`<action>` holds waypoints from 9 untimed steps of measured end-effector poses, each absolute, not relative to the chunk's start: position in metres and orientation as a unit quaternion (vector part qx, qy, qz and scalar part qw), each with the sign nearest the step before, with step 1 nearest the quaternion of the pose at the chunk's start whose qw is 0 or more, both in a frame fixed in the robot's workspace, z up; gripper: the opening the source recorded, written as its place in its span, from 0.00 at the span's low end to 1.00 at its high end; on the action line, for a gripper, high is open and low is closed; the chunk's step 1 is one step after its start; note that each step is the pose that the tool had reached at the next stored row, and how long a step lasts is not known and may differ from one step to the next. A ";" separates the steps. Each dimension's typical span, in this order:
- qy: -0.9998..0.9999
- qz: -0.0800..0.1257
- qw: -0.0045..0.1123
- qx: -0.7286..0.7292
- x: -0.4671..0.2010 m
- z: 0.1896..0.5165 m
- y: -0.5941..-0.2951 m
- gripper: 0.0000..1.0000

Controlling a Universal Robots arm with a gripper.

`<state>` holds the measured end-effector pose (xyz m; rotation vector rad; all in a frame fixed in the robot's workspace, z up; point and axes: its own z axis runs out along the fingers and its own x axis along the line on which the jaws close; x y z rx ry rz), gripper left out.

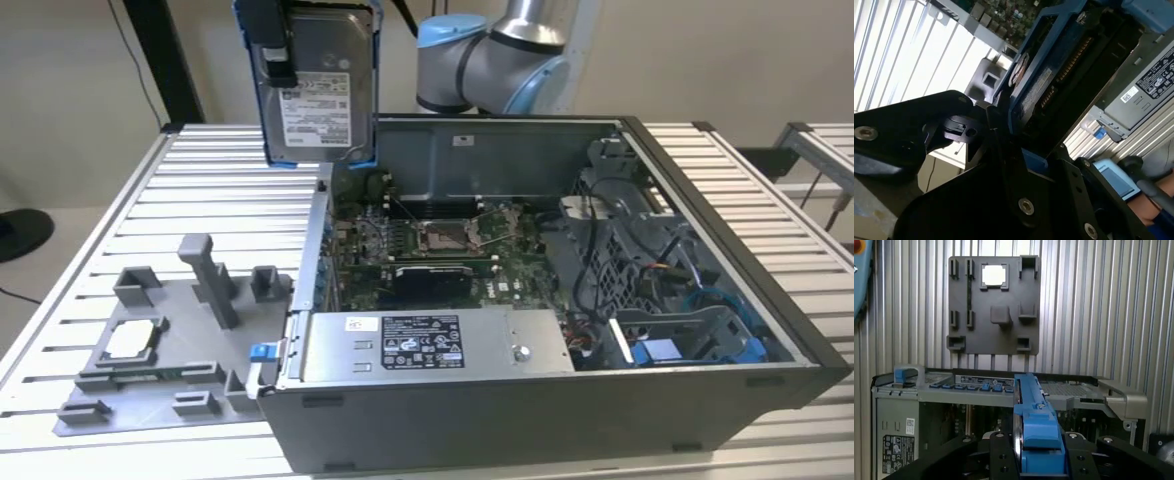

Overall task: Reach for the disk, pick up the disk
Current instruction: 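Pick up the disk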

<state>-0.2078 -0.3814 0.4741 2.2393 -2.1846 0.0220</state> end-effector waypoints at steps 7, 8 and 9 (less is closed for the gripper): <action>-0.698 0.007 0.007 0.716 -0.193 0.474 -0.381 0.00; -0.698 0.007 0.007 0.716 -0.191 0.474 -0.381 0.00; -0.698 0.007 0.007 0.716 -0.189 0.474 -0.381 0.00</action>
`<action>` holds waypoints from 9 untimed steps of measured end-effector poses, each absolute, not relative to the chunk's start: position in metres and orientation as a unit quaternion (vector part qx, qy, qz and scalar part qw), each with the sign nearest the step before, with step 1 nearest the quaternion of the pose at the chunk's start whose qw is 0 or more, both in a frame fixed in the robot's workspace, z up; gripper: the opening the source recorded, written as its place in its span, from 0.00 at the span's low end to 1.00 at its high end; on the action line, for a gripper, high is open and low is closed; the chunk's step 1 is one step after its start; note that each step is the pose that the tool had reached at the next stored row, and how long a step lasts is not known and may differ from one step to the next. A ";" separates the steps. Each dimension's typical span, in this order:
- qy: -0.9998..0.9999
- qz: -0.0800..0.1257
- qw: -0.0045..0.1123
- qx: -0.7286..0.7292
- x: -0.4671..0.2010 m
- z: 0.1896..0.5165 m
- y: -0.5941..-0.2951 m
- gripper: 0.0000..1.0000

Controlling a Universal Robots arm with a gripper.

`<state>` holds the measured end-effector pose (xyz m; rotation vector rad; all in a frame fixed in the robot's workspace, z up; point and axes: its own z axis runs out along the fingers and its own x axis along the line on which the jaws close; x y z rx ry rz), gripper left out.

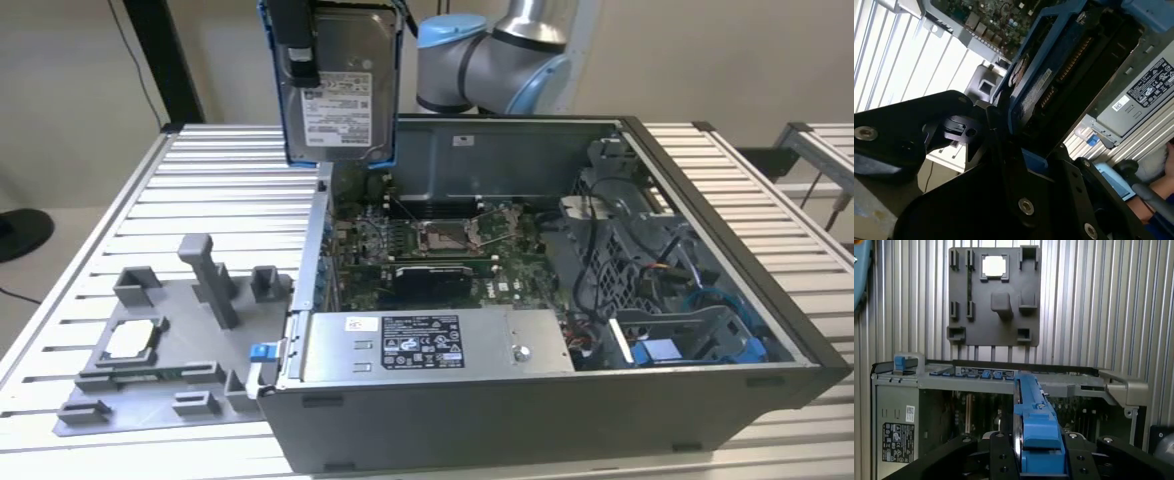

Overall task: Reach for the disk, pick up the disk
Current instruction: 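Pick up the disk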

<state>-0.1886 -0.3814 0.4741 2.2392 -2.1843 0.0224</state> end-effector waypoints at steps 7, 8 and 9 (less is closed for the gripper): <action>-0.698 0.007 0.007 0.716 -0.173 0.474 -0.381 0.00; -0.698 0.007 0.007 0.716 -0.172 0.474 -0.381 0.00; -0.698 0.007 0.007 0.716 -0.170 0.474 -0.381 0.00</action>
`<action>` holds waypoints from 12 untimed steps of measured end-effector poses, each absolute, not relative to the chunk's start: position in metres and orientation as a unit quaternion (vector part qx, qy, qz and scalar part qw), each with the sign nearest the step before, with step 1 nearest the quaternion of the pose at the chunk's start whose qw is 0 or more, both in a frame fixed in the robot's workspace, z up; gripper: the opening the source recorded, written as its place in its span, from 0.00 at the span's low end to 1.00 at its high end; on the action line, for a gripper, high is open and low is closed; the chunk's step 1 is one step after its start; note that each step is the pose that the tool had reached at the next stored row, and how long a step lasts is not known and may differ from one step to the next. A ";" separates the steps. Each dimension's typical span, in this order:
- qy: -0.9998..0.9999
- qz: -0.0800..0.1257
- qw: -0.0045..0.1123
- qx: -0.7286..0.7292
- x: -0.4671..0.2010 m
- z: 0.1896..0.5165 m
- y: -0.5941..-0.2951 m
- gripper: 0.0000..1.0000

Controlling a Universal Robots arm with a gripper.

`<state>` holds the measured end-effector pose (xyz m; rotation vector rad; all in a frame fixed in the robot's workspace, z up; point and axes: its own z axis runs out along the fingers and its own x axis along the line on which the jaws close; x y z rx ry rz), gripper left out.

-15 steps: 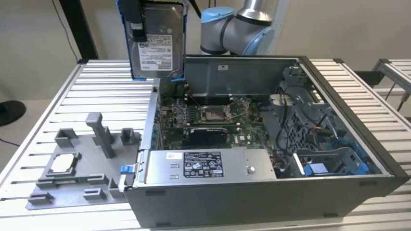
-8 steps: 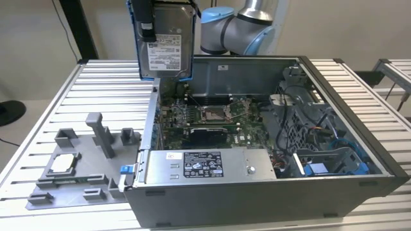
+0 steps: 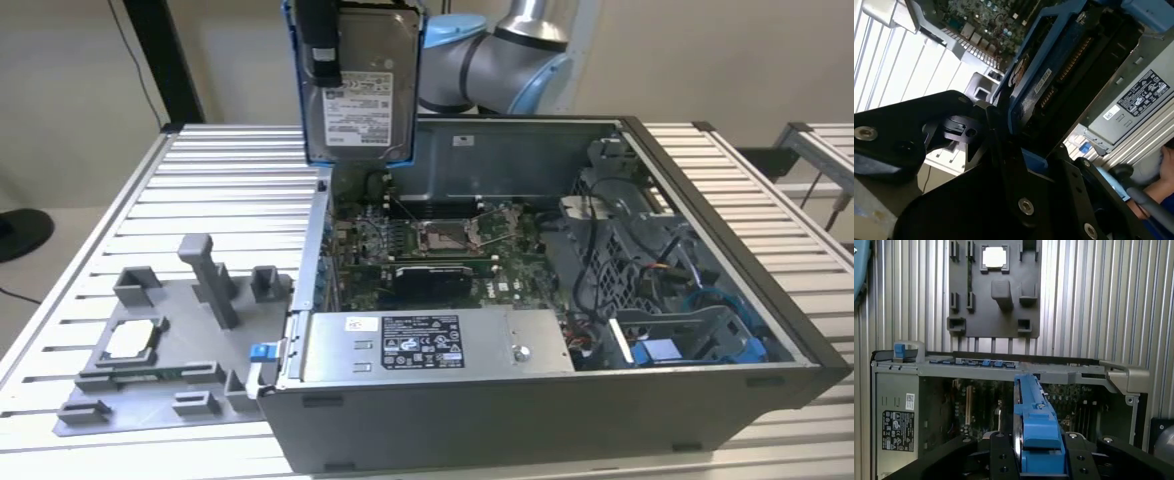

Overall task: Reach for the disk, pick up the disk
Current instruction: 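Pick up the disk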

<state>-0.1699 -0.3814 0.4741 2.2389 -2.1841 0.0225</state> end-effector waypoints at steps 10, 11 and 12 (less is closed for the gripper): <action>-0.698 0.007 0.007 0.716 -0.154 0.474 -0.381 0.00; -0.698 0.007 0.007 0.716 -0.152 0.474 -0.381 0.00; -0.698 0.007 0.007 0.716 -0.149 0.474 -0.381 0.00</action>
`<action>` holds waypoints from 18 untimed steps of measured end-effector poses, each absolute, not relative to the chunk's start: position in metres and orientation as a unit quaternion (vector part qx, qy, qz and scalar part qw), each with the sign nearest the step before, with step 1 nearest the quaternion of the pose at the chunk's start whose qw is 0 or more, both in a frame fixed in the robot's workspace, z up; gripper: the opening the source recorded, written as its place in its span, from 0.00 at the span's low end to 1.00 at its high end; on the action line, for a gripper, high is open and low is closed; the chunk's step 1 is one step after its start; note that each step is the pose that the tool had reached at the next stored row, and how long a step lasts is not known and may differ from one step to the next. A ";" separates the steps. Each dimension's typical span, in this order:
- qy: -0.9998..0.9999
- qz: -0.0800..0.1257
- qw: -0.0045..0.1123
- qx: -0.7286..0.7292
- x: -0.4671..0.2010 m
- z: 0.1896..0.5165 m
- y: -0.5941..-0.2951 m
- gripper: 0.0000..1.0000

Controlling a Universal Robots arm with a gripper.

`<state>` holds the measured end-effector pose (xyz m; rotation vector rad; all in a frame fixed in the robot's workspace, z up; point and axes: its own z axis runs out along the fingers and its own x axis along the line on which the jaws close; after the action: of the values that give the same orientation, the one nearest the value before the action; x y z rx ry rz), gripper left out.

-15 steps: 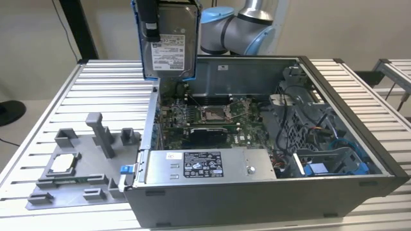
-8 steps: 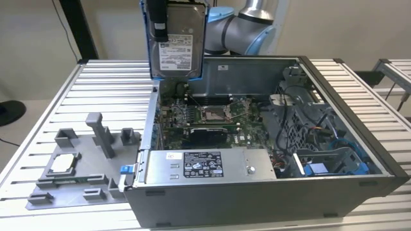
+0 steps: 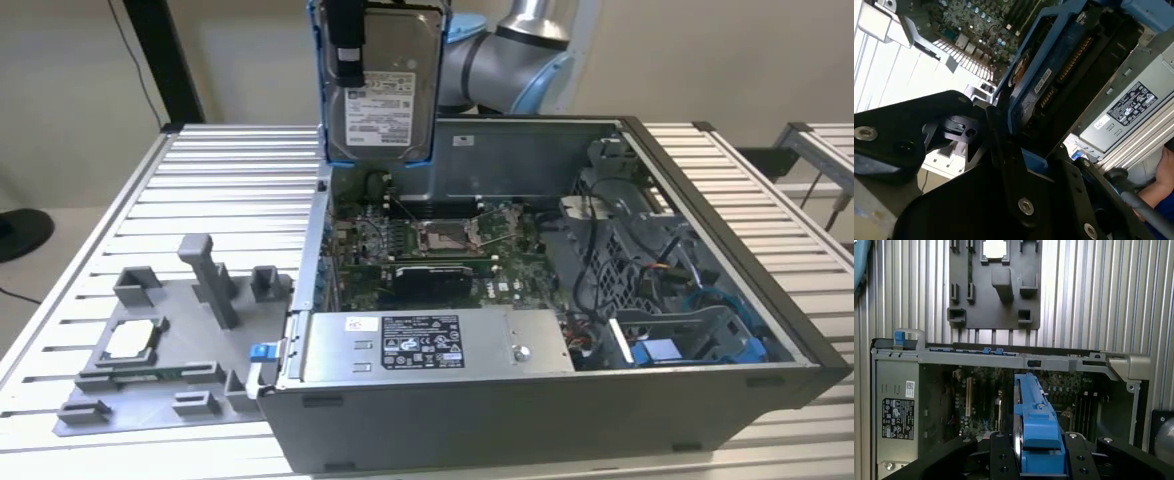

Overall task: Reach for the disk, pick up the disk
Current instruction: 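Pick up the disk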

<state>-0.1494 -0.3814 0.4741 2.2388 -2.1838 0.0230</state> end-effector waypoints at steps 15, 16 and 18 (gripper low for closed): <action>-0.698 0.007 0.007 0.716 -0.110 0.474 -0.381 0.00; -0.698 0.007 0.007 0.716 -0.109 0.474 -0.381 0.00; -0.698 0.007 0.007 0.716 -0.104 0.474 -0.381 0.00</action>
<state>-0.1043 -0.3811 0.4741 2.2382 -2.1832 0.0218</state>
